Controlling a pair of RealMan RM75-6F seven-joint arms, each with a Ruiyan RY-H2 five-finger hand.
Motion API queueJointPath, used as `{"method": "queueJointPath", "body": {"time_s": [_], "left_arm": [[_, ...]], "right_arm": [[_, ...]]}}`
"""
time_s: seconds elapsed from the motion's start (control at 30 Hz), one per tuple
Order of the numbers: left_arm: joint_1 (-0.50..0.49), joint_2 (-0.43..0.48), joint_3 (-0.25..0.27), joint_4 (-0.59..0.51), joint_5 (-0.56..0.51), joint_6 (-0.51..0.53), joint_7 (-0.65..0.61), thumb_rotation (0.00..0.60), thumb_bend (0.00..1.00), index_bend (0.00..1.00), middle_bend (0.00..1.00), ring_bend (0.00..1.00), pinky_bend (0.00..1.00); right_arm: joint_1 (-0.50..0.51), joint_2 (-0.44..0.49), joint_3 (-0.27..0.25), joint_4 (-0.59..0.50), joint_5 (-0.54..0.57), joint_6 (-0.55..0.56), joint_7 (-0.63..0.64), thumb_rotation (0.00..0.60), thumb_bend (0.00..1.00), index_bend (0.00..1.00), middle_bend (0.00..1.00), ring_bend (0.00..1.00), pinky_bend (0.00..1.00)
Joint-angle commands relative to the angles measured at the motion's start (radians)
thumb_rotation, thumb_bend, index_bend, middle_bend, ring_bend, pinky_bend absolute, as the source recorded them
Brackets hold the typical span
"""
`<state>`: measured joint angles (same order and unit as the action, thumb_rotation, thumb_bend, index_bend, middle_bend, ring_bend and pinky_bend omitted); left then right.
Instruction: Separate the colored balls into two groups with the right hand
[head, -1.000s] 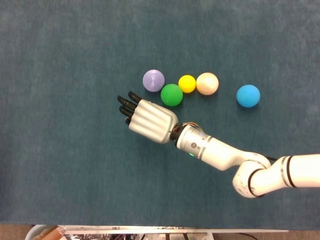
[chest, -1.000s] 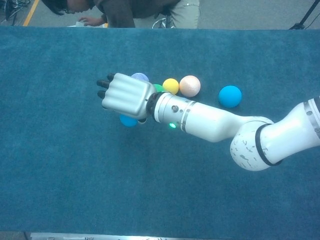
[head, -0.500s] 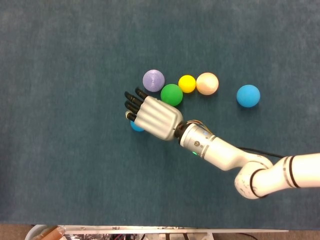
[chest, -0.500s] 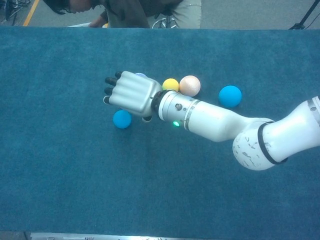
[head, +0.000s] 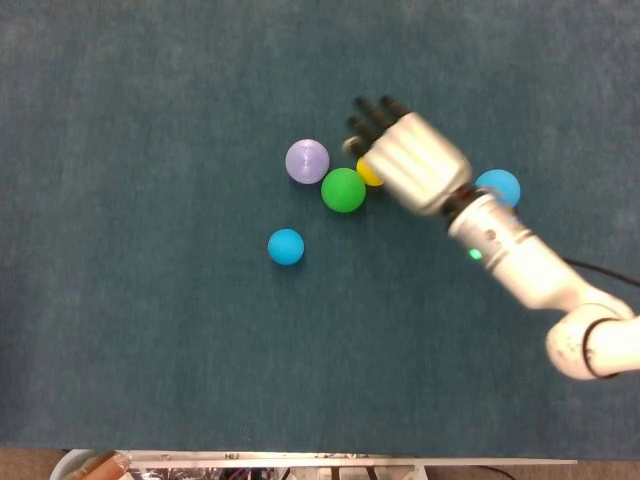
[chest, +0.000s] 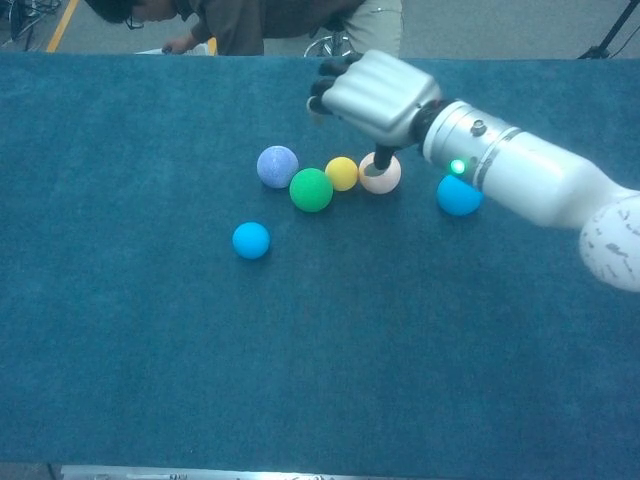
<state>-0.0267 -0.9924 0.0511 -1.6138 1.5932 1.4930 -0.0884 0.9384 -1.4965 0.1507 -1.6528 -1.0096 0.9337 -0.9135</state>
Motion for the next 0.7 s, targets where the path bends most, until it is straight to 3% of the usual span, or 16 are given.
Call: {"method": "queueJointPath", "body": {"time_s": [0.03,0.33,0.7], "left_arm": [[-0.004,-0.004,-0.001,0.005,0.002,-0.004,-0.004,0.600,0.44,0.28,0.22,0.21,0.20],[-0.010,-0.009,0.000,0.015,-0.002,-0.016,-0.011,0.600,0.44,0.28,0.22,0.21,0.20],[-0.014,-0.012,0.001,0.019,-0.005,-0.025,-0.013,0.600,0.44,0.28,0.22,0.21,0.20]], "right_arm": [[-0.018,0.033,-0.018,-0.010,0.059,0.010,0.003,0.600,0.00,0.32,0.22,0.09,0.19],[-0.007,0.027,-0.065,0.022,0.187,0.010,-0.035,0.600,0.00,0.32,0.22,0.09,0.19],[0.028,-0.042,-0.071,0.100,0.258,0.016,-0.049,0.600,0.00,0.32,0.22,0.09,0.19]]}}
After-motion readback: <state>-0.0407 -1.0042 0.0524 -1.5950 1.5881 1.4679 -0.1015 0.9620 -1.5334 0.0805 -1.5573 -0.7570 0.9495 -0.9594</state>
